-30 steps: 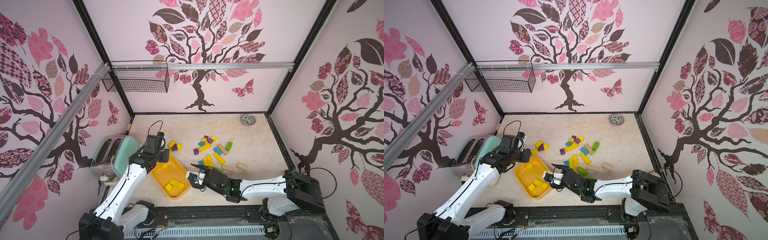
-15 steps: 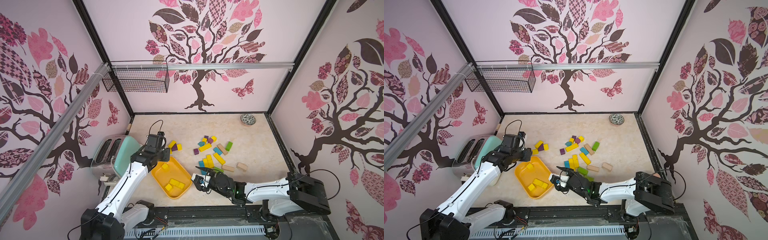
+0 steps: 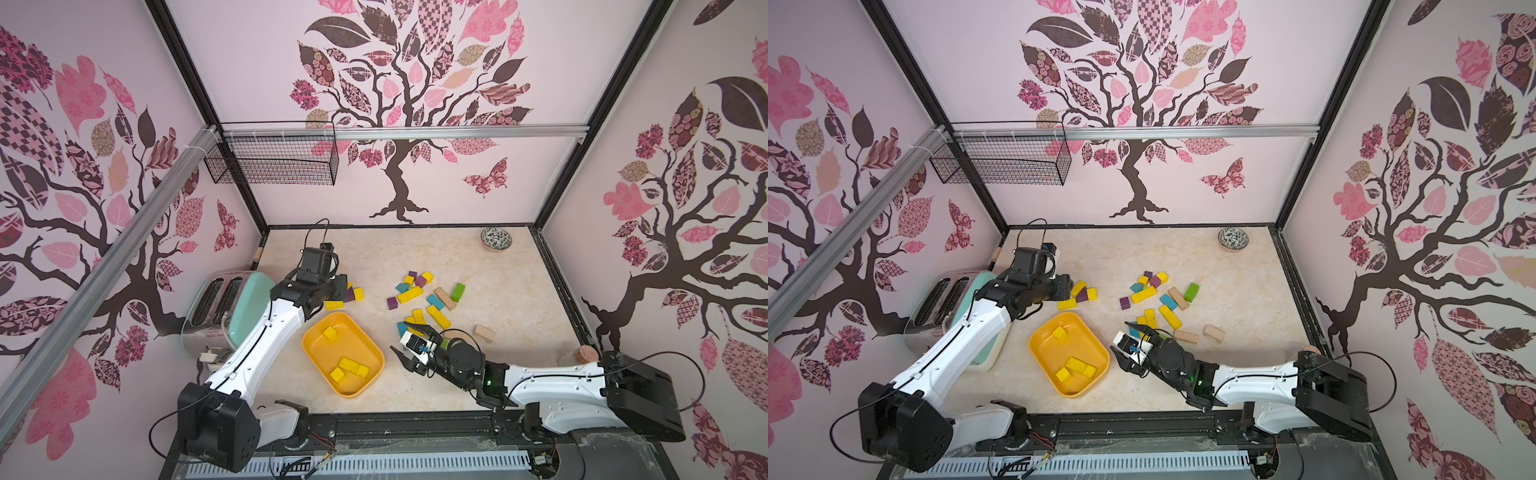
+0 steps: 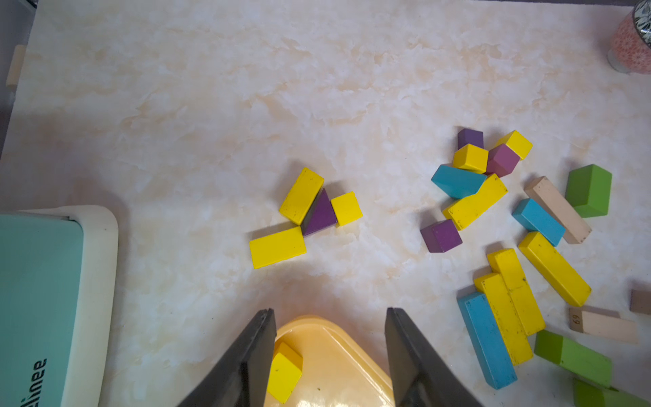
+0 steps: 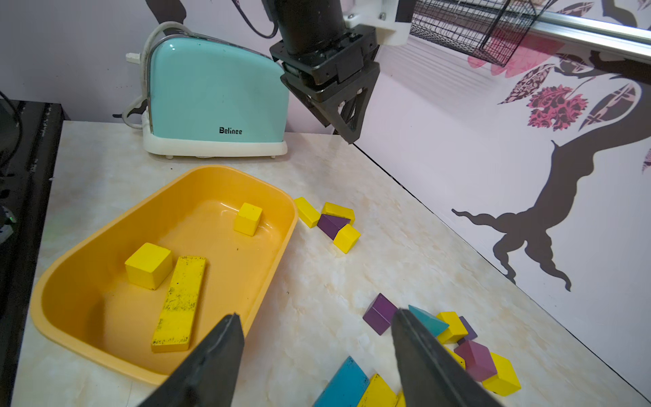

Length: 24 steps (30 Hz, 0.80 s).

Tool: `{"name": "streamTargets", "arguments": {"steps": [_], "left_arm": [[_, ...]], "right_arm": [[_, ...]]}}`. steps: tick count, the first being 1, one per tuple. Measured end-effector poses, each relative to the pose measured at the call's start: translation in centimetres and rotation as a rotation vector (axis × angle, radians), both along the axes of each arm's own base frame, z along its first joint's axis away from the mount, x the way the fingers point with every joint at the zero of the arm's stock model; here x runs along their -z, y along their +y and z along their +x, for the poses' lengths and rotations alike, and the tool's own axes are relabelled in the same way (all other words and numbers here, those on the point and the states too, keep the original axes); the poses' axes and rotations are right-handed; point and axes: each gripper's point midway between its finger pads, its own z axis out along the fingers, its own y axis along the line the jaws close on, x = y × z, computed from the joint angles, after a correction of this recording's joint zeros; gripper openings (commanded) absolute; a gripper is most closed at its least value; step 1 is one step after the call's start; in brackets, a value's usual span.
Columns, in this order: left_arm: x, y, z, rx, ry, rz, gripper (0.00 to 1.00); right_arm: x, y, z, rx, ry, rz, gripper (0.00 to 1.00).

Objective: Pick out the yellow building blocks
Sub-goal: Pick up the building block from the center of the board.

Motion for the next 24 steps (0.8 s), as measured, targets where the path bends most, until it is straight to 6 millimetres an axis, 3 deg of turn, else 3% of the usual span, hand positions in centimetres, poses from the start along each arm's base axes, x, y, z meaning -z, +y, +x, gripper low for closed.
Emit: {"name": "streamTargets", "arguments": {"steps": [12, 21, 24], "left_arm": [[1.8, -0.5, 4.6, -0.024, 0.056, -0.086, 0.56], [3.4, 4.7, 7.4, -0.197, 0.093, -0.292, 0.56], [4.1, 5.2, 7.7, -0.216, 0.111, -0.320, 0.55]], "right_arm": [[-1.1, -1.0, 0.8, 0.035, 0.021, 0.060, 0.72], [-1.1, -1.0, 0.8, 0.034, 0.021, 0.061, 0.72], [-1.1, -1.0, 0.8, 0.034, 0.023, 0.062, 0.72]]}}
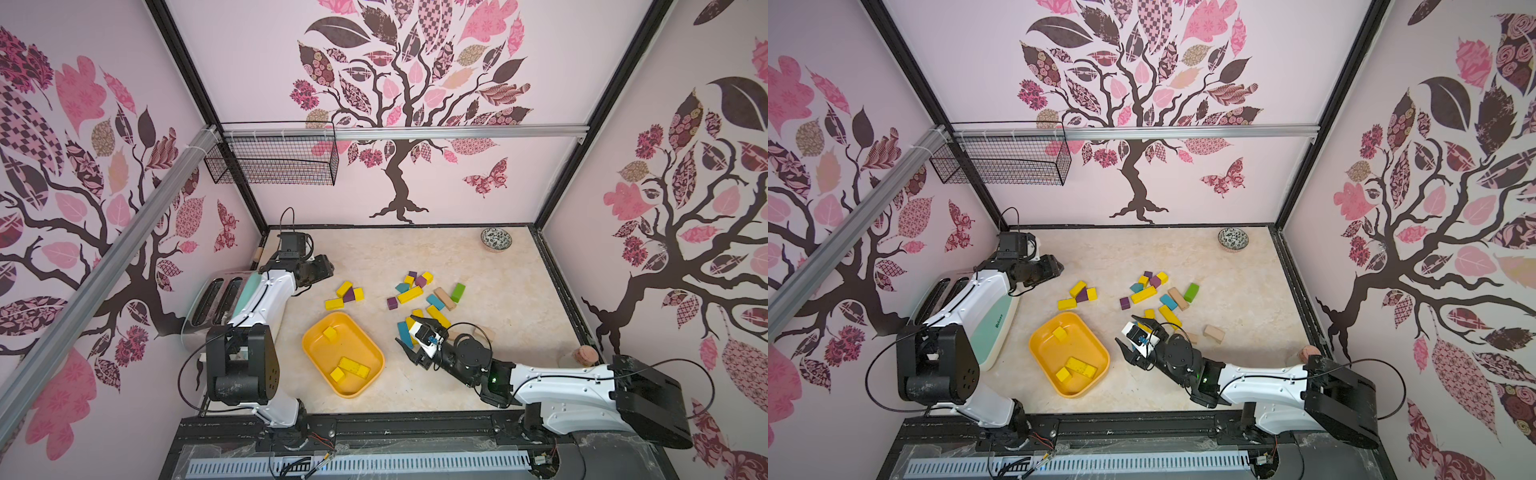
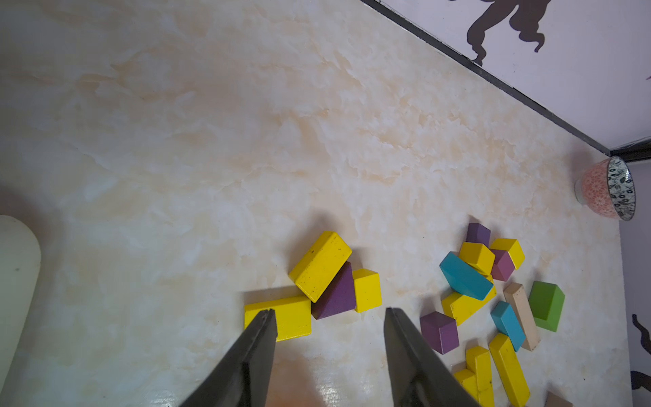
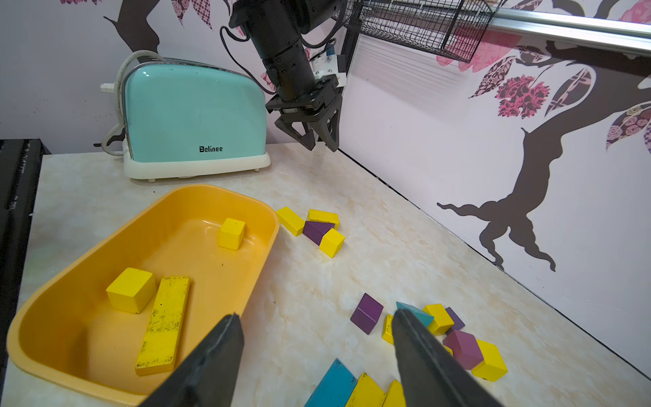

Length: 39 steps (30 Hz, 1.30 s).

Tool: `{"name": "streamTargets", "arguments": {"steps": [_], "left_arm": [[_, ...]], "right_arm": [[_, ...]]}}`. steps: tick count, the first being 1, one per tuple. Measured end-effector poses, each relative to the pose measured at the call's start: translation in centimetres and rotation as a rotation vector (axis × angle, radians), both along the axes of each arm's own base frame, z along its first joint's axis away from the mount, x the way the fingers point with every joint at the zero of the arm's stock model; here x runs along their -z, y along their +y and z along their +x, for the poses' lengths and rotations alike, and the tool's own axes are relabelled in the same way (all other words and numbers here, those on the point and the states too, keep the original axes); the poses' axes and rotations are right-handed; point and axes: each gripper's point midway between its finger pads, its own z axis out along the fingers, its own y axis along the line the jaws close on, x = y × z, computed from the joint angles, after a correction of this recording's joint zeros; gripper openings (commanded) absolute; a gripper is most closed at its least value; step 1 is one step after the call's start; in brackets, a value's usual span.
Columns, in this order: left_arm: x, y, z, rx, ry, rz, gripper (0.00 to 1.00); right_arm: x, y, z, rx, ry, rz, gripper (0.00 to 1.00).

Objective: Pick out the yellow building blocks
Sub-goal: Pick up the building block from the center of the board.

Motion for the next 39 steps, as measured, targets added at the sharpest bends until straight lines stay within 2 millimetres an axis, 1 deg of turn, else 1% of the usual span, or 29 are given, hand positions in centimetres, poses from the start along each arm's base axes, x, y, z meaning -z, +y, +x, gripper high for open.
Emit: {"name": "streamTargets", "arguments": {"steps": [5, 9, 12, 16, 22, 28, 32, 34, 39], "left_arm": [[0.9, -0.3, 0.1, 0.007, 0.025, -0.015, 0.54], [1.9, -0.4, 0.8, 0.009, 0.047, -0.019, 0.53], [3.1, -0.5, 1.3, 0.010, 0.078, -0.023, 0.53], [4.9, -0.8, 1.4, 0.025, 0.137, -0.021, 0.52], [7.1, -2.4, 1.4, 0.087, 0.215, 0.011, 0.52], [9.9, -3.8, 0.7, 0.152, 0.302, 0.040, 0.53], [11.4, -4.1, 0.3, 0.175, 0.347, 0.057, 0.52], [11.3, -4.1, 0.7, 0.182, 0.342, 0.065, 0.52], [11.3, -4.0, 0.8, 0.187, 0.347, 0.072, 0.49]], "right_arm": [[0.4, 0.2, 0.0, -0.005, 0.017, 0.001, 0.71], [0.3, 0.3, -0.3, -0.021, 0.031, 0.014, 0.71], [0.3, 0.5, -0.4, -0.031, 0.039, 0.021, 0.71], [0.4, 0.5, -0.5, -0.038, 0.042, 0.022, 0.71], [0.4, 0.6, -0.6, -0.047, 0.044, 0.021, 0.71], [0.5, 0.7, -0.6, -0.049, 0.045, 0.020, 0.71], [0.9, 0.8, -0.6, -0.050, 0.050, 0.008, 0.71], [1.0, 0.8, -0.6, -0.050, 0.052, 0.003, 0.71], [1.1, 0.8, -0.6, -0.050, 0.053, 0.003, 0.72]]}}
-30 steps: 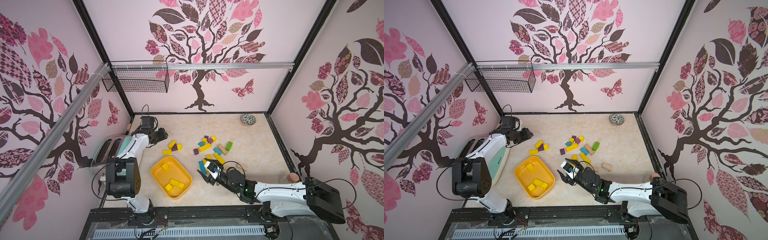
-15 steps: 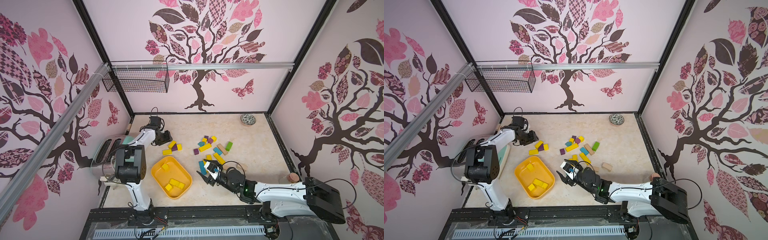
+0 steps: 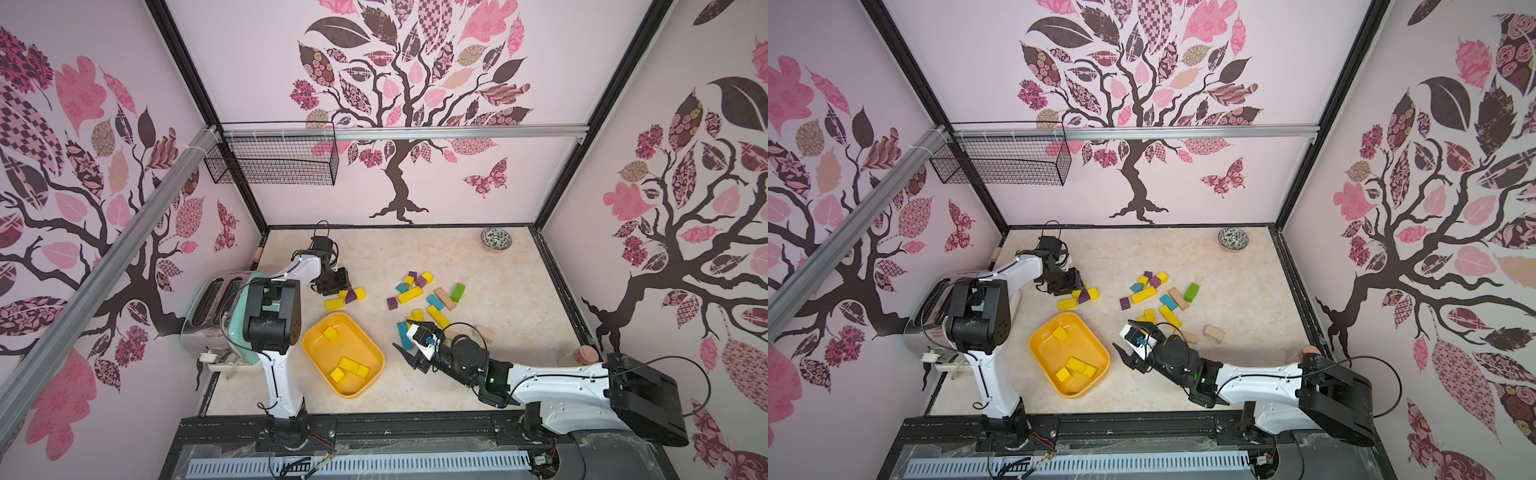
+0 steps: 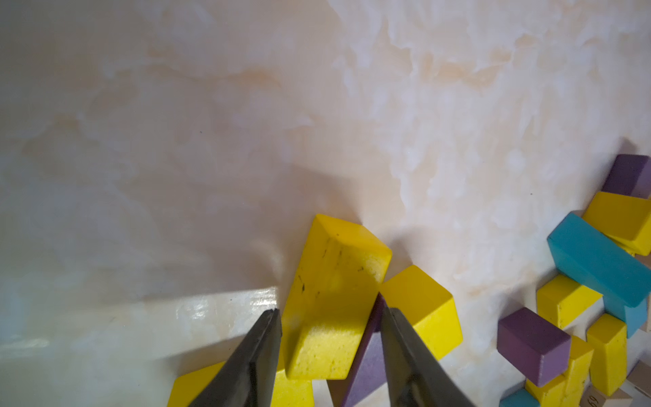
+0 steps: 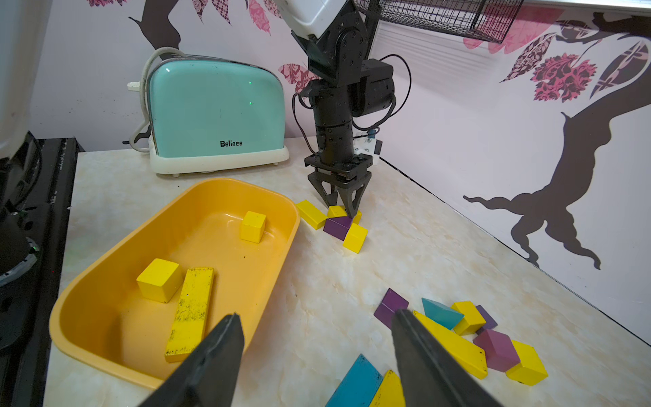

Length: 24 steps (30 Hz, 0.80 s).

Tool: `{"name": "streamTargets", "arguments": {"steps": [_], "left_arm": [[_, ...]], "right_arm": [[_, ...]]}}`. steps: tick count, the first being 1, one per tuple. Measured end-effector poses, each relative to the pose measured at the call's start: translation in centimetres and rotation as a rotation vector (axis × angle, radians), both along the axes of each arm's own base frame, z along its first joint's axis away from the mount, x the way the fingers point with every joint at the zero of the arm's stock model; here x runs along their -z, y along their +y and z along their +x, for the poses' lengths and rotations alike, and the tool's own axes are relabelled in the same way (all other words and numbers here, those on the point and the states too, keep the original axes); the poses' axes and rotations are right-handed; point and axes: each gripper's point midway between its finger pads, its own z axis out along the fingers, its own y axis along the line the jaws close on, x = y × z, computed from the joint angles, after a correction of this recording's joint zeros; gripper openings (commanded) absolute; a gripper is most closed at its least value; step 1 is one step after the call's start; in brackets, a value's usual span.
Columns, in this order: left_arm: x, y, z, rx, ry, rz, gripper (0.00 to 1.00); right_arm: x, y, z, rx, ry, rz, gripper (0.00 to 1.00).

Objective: Pick out the yellow building blocks
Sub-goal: Pick up the building block from the center of the board.

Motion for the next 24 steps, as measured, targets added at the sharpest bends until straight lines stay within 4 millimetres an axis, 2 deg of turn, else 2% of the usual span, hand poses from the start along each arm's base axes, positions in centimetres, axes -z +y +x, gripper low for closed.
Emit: {"name": "streamTargets", "arguments": {"steps": [8, 18, 24], "left_arm": [[0.0, 0.2, 0.1, 0.008, -0.002, 0.004, 0.48], [0.1, 3.6, 0.5, -0.074, 0.003, 0.006, 0.48], [0.1, 3.7, 0.5, -0.084, 0.003, 0.001, 0.44]], "right_arm": [[0.0, 0.0, 0.0, 0.000, 0.000, -0.001, 0.72], [0.6, 0.1, 0.0, -0.001, 0.007, -0.015, 0.72], [1.2, 0.3, 0.0, -0.005, 0.014, -0.031, 0.71]]}}
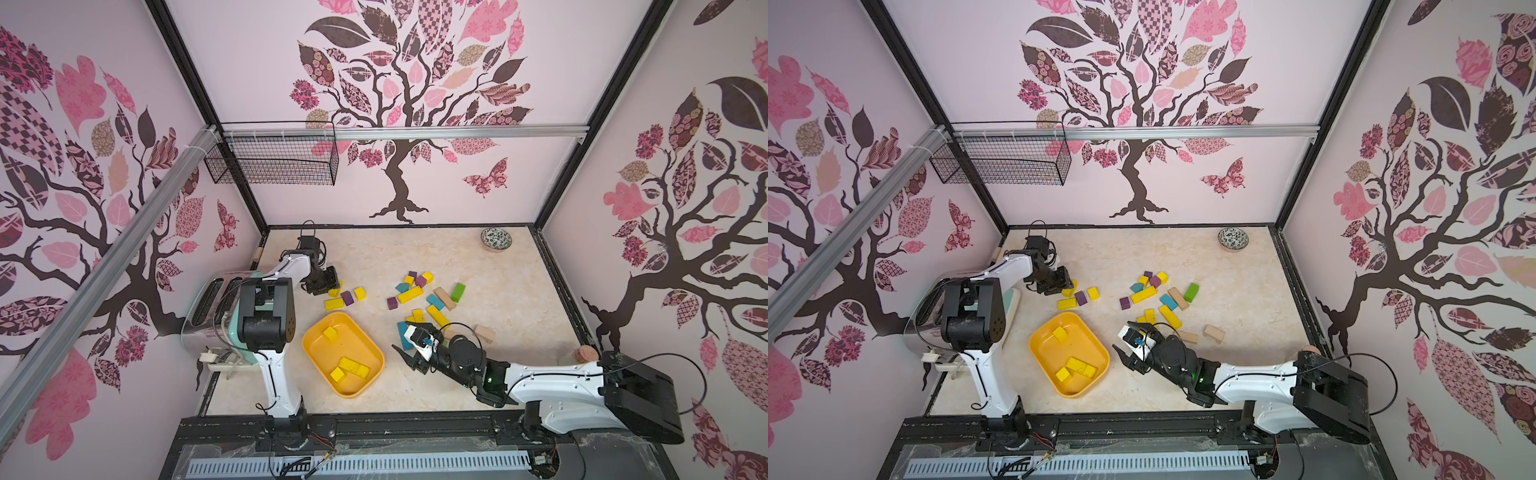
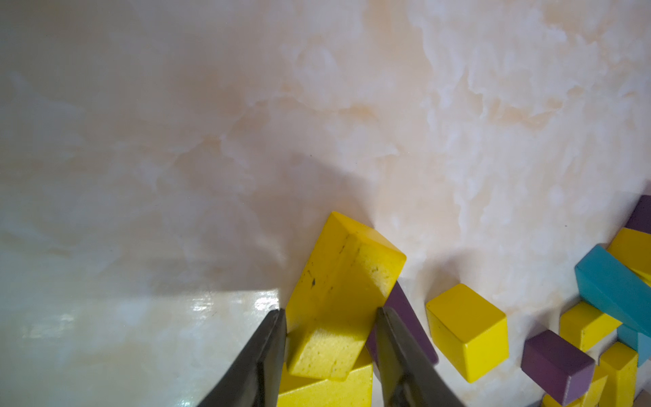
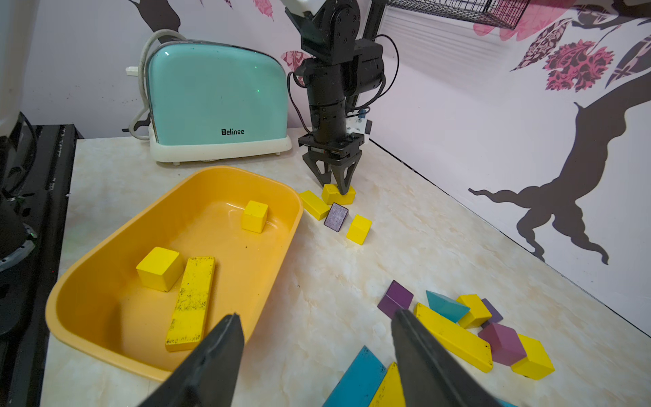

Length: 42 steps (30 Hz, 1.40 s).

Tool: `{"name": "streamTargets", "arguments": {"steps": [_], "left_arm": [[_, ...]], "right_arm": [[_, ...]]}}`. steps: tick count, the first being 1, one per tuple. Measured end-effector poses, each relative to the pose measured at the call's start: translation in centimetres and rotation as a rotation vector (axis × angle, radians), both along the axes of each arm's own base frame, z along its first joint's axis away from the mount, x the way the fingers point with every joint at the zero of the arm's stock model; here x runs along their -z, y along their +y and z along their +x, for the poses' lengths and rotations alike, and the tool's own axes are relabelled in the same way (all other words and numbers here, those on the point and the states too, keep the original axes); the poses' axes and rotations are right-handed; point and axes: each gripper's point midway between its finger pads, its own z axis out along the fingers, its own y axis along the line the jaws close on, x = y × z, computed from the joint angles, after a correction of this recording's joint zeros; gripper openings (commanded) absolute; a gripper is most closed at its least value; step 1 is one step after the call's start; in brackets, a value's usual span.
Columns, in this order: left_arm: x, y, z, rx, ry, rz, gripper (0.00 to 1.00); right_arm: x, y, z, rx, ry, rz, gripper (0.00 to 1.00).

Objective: Pick out the yellow building blocks
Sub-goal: Pick up the building block from the center of the board.

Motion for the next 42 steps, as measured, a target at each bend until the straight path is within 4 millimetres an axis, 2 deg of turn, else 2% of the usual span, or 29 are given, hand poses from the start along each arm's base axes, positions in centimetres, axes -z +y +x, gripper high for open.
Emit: {"name": "streamTargets", "arguments": {"steps": [14, 16, 18, 26, 42], "left_arm": [[-0.4, -0.3, 0.2, -0.007, -0.011, -0.026, 0.29], [-0.5, -0.2, 0.2, -0.011, -0.012, -0.027, 0.24], [-0.6, -0.1, 0.3, -0.011, -0.017, -0.026, 0.23], [-0.5, 0.1, 0.3, -0.016, -0.015, -0.017, 0.40], [-0.2, 0.0, 0.2, -0.010, -0.010, 0.015, 0.46]], "right_arm": [[1.3, 0.2, 0.1, -0.002, 0.015, -0.032, 0.72], [1.4, 0.3, 0.1, -0.003, 0.017, -0.036, 0.72], [1.5, 0.3, 0.1, -0.003, 0.018, -0.039, 0.72], [1.5, 0.3, 0.1, -0.004, 0.018, -0.039, 0.72], [1.5, 0.5, -0.1, -0.017, 0.020, -0.038, 0.72]]}}
